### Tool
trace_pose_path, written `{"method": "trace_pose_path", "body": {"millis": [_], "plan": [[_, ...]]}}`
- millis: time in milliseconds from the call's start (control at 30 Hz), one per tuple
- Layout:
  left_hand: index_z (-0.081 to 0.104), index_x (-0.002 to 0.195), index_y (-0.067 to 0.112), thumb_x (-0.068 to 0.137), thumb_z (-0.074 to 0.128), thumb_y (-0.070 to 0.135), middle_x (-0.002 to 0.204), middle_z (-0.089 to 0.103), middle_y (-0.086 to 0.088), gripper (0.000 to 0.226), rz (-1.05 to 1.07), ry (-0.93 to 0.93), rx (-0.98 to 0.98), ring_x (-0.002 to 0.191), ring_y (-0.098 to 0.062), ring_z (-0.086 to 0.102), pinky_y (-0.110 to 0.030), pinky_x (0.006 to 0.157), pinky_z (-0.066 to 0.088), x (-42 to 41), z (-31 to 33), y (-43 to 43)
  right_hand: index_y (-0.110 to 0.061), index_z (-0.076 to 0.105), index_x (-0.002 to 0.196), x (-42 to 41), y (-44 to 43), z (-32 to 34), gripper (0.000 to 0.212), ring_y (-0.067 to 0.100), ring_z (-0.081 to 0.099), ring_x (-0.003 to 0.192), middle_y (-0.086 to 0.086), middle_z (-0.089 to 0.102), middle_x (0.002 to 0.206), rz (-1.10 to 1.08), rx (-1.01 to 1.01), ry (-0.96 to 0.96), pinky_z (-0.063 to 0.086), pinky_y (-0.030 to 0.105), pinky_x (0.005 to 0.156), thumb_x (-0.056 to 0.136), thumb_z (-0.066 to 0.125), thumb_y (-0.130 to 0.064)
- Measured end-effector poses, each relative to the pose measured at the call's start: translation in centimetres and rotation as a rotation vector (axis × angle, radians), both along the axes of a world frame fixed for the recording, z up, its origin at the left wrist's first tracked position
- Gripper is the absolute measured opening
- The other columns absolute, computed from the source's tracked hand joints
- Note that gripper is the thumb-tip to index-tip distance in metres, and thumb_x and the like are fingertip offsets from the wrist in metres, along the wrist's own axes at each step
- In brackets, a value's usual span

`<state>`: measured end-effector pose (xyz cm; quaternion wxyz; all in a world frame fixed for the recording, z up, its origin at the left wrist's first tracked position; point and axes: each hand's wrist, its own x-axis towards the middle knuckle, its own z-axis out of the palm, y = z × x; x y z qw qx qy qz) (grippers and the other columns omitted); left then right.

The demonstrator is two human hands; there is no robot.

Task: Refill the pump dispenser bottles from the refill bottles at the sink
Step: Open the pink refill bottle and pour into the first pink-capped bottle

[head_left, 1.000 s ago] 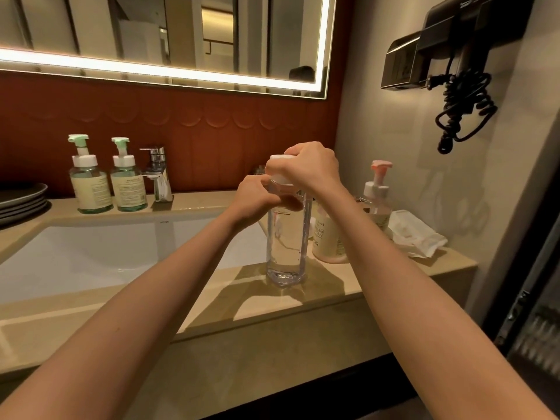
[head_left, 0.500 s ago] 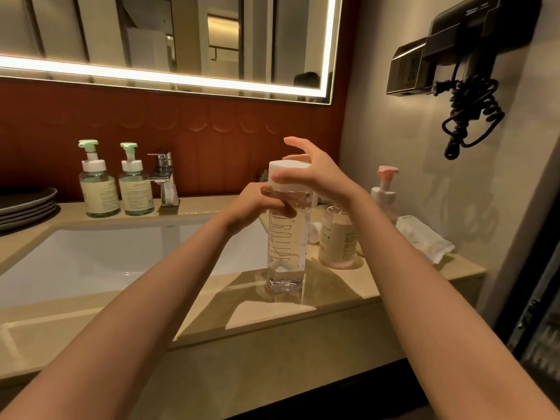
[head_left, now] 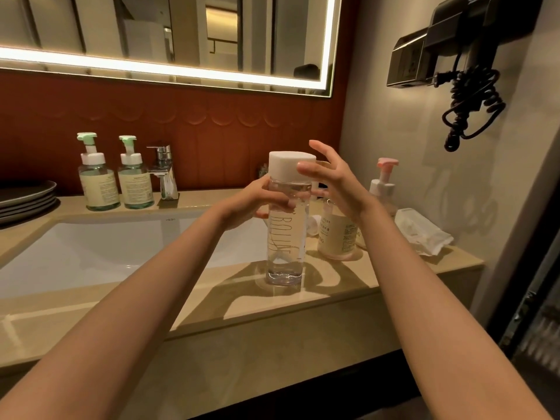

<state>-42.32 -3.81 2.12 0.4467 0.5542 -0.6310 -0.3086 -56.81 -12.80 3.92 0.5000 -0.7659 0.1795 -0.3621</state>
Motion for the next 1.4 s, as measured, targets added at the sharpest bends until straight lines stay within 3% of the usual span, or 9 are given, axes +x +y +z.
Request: {"method": "trace_pose_path", "body": {"millis": [133,233,333,467,600,800,1033,1200,1400], "plan": [[0.036,0.130,0.029,0.053,0.063,0.048,0.129,0.052,-0.004,0.084,-0.029,0.103,-0.079,0.119,-0.023,0.051,-0.046,0.098,0.040,-0.5,0.4,0.5,-0.022,0.036,0.136,0.6,0.8,-1.0,0.087,0.022,0.050,0.118,0.005,0.049,0.129,-0.009,0.037,-0.096,0.048,0.033,0.091,0.059,0.071,-0.043],[0.049,0.123,0.023,0.065,0.055,0.049,0.124,0.056,-0.004,0.063,0.005,0.092,-0.143,0.116,-0.023,0.052,-0.046,0.098,0.041,-0.6,1.1,0.8,-0.018,0.038,0.129,1.3,1.7,-1.1,0.091,0.015,0.056,0.104,0.004,0.054,0.118,-0.038,0.015,-0.123,0.047,0.020,0.074,0.051,0.071,-0.050],[0.054,0.121,0.019,0.075,0.048,0.048,0.116,0.061,0.002,0.055,0.104,0.007,-0.166,0.109,-0.015,0.055,-0.044,0.098,0.041,-0.6,1.3,0.9,-0.014,0.033,0.131,1.8,2.2,-1.2,0.084,0.009,0.055,0.095,0.004,0.052,0.114,-0.054,0.011,-0.160,0.046,0.014,0.067,0.062,0.068,-0.044],[0.058,0.109,0.027,0.084,0.053,0.045,0.102,0.062,0.014,0.031,0.169,-0.025,-0.169,0.092,0.004,0.053,-0.020,0.073,0.038,-0.8,1.2,1.2,-0.012,0.034,0.128,2.2,2.5,-1.6,0.078,0.006,0.055,0.091,0.003,0.052,0.112,-0.108,0.049,-0.221,0.045,0.010,0.063,0.063,0.064,-0.045],[0.060,0.112,0.020,0.090,0.052,0.034,0.099,0.064,0.013,0.027,0.223,-0.012,-0.209,0.086,0.007,0.056,-0.012,0.066,0.037,-0.9,1.0,1.5,-0.010,0.036,0.126,2.4,3.4,-1.7,0.076,0.005,0.054,0.087,0.000,0.052,0.106,-0.123,0.100,-0.254,0.046,0.007,0.054,0.064,0.062,-0.046],[0.046,0.111,0.011,0.081,0.069,0.021,0.103,0.056,0.005,0.039,0.356,0.018,-0.296,0.091,-0.006,0.056,-0.015,0.065,0.049,-1.3,0.8,1.0,-0.015,0.035,0.124,3.5,3.8,-1.7,0.076,0.022,0.054,0.106,0.007,0.048,0.117,-0.368,0.000,-0.218,0.054,0.038,0.086,0.067,0.079,-0.039],[0.035,0.133,0.016,0.084,0.062,0.021,0.116,0.052,0.005,0.057,0.252,0.114,-0.248,0.096,-0.002,0.053,-0.011,0.066,0.040,-1.4,1.0,1.3,-0.013,0.033,0.132,1.8,3.1,-1.3,0.072,0.010,0.053,0.093,-0.008,0.053,0.098,-0.244,0.180,-0.261,0.041,0.021,0.066,0.075,0.074,-0.028],[0.038,0.135,0.015,0.088,0.055,0.022,0.127,0.051,-0.001,0.051,0.297,0.180,-0.259,0.095,-0.001,0.049,-0.017,0.066,0.033,-0.9,1.3,1.2,-0.011,0.043,0.125,1.4,3.1,-1.6,0.057,0.010,0.054,0.097,0.005,0.055,0.117,-0.211,0.225,-0.288,0.041,0.023,0.067,0.079,0.070,-0.029],[0.051,0.125,0.014,0.090,0.055,0.025,0.104,0.061,0.009,0.037,0.215,0.074,-0.239,0.086,0.005,0.054,0.003,0.051,0.039,-0.8,1.8,1.3,-0.014,0.060,0.114,1.0,3.2,-1.7,0.033,-0.001,0.051,0.087,-0.011,0.060,0.095,-0.197,0.175,-0.296,0.040,0.020,0.068,0.088,0.058,-0.034]]}}
